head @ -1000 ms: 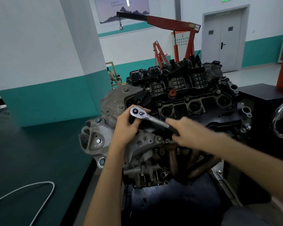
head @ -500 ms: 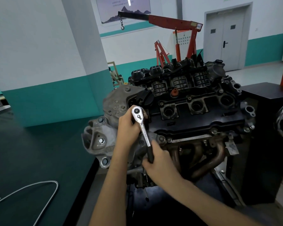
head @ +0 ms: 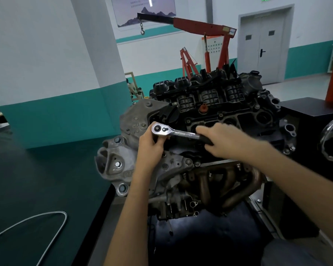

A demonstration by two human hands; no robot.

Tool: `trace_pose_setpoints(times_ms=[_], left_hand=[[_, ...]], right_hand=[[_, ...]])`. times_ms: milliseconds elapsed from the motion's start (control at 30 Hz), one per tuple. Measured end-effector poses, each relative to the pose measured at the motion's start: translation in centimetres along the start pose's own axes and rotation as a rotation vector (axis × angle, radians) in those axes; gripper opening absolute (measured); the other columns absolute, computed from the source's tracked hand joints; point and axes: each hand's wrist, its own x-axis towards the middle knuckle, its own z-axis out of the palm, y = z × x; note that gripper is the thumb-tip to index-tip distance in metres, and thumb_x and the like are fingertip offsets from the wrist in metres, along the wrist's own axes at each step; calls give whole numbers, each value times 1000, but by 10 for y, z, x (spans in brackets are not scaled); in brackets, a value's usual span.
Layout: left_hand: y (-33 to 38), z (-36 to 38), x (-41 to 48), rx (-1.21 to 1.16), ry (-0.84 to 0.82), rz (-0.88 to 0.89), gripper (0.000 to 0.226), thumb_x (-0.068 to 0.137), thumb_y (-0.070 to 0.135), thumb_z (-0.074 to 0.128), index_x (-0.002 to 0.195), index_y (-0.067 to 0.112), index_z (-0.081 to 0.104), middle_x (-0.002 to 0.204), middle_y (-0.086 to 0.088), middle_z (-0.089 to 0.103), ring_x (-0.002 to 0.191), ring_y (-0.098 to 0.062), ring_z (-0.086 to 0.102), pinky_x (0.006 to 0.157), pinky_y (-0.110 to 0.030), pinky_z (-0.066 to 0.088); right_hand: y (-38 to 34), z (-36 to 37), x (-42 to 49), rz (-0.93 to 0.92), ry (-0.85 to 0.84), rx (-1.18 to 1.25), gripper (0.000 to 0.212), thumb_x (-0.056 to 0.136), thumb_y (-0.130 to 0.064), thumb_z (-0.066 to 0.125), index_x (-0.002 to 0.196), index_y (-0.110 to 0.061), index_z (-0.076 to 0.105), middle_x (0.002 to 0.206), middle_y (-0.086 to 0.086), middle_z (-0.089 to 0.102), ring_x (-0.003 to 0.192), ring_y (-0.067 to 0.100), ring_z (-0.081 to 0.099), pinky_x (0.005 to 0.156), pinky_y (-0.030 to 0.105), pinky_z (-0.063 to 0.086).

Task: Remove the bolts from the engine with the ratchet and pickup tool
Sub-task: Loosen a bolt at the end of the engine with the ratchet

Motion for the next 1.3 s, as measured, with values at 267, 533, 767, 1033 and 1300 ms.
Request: trace_pose_setpoints(times_ms=[267, 533, 767, 1033, 1300], left_hand=[[-4, 0, 0, 41, -15, 31, 35, 86, -7, 51, 80, 27, 55, 76, 1, 64, 78, -23, 61, 78, -43, 50], [1, -9, 3, -38, -160, 117, 27, 91, 0, 55, 95, 24, 67, 104, 6, 71, 105, -15, 63, 93, -33, 49], [-2, 0, -1, 34, -15, 65, 20, 94, 4, 56, 92, 23, 62, 83, 15, 66, 81, -2, 60, 74, -21, 46], [-7, 2, 0, 52, 31, 72, 31, 85, -5, 54, 80, 25, 57, 78, 2, 66, 76, -20, 63, 75, -43, 52], [-1, -5, 2, 14, -101, 125, 22, 91, -1, 55, 91, 18, 67, 93, 7, 70, 95, -15, 65, 82, -30, 52]], right_hand=[[-123, 86, -39, 341, 77, 904, 30, 83, -13, 56, 111, -16, 44, 75, 9, 55, 72, 33, 60, 59, 35, 47], [-23, 34, -22, 77, -97, 360, 26, 83, -19, 58, 105, -24, 45, 70, -7, 44, 64, 20, 56, 55, 28, 42], [3, 6, -4, -2, -14, 40, 28, 86, -23, 57, 111, -25, 44, 68, -7, 38, 76, 28, 60, 60, 30, 39], [-124, 85, -39, 366, 63, 868, 37, 83, -15, 55, 118, -18, 43, 84, 13, 61, 79, 32, 61, 68, 37, 53], [-22, 33, -23, 98, -96, 371, 23, 82, -16, 59, 97, -28, 45, 68, -7, 46, 59, 14, 54, 55, 27, 43]])
